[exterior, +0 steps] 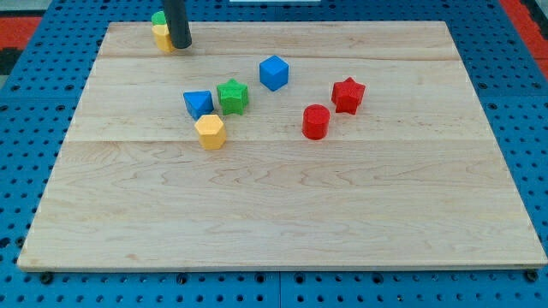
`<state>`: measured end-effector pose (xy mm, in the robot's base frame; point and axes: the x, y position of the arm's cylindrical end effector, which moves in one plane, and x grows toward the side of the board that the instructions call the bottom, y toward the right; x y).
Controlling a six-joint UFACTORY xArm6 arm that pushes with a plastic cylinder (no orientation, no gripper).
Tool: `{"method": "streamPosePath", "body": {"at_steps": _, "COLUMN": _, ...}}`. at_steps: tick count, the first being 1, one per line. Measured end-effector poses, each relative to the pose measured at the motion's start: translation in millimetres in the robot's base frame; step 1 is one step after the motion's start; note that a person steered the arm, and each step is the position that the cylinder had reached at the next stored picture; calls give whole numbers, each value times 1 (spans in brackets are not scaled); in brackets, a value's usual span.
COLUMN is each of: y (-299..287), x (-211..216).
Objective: Move the arm right to the yellow heart
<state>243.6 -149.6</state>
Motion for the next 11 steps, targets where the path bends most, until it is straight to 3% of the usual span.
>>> {"method": "streamPosePath", "body": {"at_steps": 2, "y": 46, "x": -51}}
{"method": "streamPosePath", "body": {"at_steps": 4, "y": 9, "x": -52}}
{"method": "streamPosePath", "body": {"at_steps": 11, "y": 20, "x": -48}}
